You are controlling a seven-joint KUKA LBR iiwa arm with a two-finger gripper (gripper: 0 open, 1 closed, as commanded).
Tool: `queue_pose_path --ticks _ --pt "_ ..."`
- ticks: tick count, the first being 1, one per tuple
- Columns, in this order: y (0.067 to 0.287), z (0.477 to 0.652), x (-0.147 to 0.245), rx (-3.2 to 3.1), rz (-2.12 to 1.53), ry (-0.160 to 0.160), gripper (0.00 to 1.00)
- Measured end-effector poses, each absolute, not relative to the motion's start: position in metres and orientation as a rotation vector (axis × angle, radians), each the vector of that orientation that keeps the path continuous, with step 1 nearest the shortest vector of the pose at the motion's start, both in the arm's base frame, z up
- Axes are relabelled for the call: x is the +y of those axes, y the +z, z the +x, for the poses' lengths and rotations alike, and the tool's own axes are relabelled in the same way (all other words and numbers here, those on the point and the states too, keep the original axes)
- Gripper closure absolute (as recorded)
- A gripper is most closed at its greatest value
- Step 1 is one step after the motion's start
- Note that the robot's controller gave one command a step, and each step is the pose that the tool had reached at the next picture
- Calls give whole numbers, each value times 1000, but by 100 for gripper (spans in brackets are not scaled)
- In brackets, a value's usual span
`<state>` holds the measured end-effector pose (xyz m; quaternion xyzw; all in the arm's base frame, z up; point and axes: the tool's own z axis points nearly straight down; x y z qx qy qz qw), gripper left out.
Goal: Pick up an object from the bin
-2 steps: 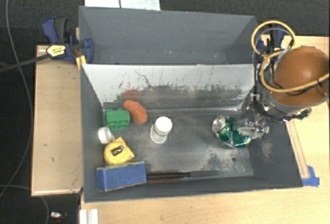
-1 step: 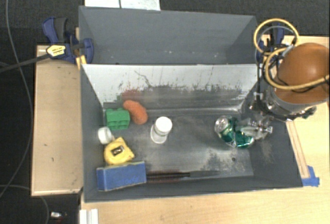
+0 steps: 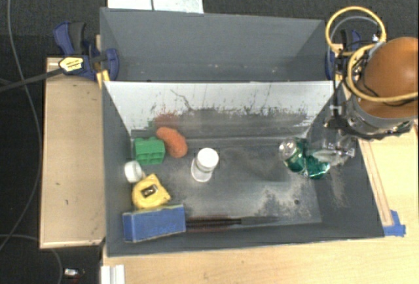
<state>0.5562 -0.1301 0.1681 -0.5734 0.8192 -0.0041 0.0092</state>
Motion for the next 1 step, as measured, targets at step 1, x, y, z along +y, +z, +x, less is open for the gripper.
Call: queue_pose_path --ticks 1 --pt "226 544 -136 2579 -1772 1 100"
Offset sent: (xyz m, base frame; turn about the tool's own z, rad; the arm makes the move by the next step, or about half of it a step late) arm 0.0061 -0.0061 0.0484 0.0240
